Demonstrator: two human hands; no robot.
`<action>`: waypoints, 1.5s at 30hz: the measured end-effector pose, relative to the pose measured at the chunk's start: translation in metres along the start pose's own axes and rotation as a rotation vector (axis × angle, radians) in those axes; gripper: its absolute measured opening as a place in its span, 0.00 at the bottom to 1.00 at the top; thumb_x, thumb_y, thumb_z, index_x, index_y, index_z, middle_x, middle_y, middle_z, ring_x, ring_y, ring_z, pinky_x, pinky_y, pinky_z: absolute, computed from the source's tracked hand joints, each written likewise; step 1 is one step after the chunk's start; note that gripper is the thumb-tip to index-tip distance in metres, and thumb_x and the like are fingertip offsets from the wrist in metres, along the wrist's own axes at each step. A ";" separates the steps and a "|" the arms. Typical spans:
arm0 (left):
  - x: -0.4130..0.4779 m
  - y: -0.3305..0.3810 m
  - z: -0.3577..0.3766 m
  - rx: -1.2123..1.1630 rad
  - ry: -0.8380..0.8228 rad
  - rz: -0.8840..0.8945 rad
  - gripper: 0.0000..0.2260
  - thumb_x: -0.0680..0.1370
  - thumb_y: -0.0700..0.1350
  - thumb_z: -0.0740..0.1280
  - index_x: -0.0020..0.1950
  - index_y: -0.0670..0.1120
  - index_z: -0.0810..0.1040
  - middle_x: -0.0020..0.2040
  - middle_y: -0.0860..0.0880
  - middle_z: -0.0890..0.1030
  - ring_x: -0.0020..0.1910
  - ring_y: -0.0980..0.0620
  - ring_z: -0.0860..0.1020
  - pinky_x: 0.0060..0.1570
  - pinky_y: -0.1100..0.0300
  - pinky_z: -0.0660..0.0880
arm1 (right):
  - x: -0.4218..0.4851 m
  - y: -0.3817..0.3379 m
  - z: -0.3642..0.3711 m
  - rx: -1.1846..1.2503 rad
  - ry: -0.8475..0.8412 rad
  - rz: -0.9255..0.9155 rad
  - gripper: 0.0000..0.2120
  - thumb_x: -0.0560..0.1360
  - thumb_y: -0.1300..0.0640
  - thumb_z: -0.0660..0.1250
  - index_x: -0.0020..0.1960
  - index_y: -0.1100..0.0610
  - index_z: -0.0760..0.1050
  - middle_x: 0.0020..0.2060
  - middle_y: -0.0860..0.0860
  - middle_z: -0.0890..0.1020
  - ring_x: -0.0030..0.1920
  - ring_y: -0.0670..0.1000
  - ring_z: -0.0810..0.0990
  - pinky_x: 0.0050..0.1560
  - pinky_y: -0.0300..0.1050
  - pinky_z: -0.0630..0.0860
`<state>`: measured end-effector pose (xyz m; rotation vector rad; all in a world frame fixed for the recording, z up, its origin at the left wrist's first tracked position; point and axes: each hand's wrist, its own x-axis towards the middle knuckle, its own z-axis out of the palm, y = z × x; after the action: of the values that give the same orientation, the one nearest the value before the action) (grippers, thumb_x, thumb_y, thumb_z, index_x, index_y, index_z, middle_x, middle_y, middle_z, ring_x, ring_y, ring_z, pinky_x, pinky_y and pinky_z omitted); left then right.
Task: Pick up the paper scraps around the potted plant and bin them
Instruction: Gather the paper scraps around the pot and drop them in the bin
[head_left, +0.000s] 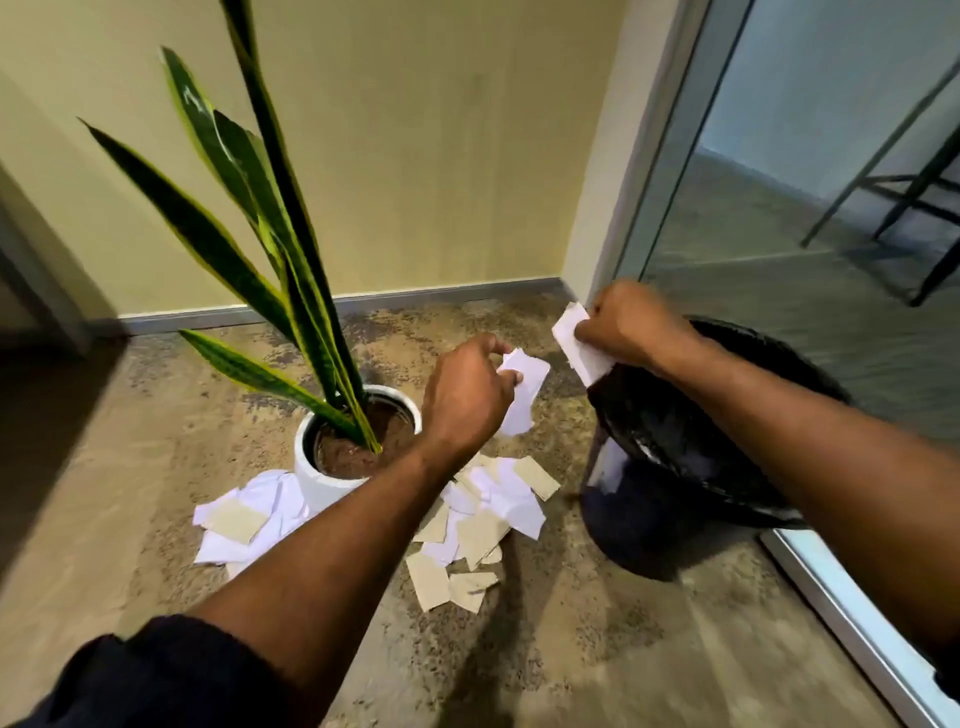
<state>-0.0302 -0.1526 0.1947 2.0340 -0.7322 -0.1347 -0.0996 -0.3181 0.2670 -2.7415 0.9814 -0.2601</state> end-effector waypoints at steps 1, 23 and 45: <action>0.001 0.012 0.007 -0.018 0.014 0.015 0.10 0.75 0.46 0.72 0.55 0.53 0.79 0.44 0.49 0.85 0.41 0.49 0.82 0.47 0.52 0.80 | 0.003 0.011 -0.012 0.005 0.016 0.040 0.08 0.70 0.55 0.66 0.43 0.60 0.79 0.43 0.61 0.81 0.42 0.60 0.79 0.39 0.43 0.68; 0.008 0.103 0.128 -0.087 -0.069 0.250 0.10 0.81 0.44 0.63 0.51 0.46 0.84 0.46 0.49 0.86 0.42 0.54 0.81 0.47 0.60 0.78 | 0.004 0.109 -0.047 -0.059 -0.046 0.334 0.07 0.69 0.58 0.65 0.36 0.62 0.74 0.39 0.56 0.80 0.42 0.56 0.81 0.45 0.44 0.76; 0.002 0.004 0.023 0.012 0.060 0.147 0.20 0.76 0.33 0.60 0.66 0.44 0.78 0.62 0.46 0.81 0.58 0.52 0.80 0.58 0.64 0.73 | -0.009 -0.028 0.021 0.016 0.038 -0.146 0.06 0.71 0.63 0.69 0.48 0.60 0.82 0.43 0.57 0.83 0.44 0.56 0.81 0.45 0.45 0.79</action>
<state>-0.0388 -0.1722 0.1852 1.9789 -0.8435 0.0160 -0.0849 -0.2880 0.2530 -2.8071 0.7858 -0.3430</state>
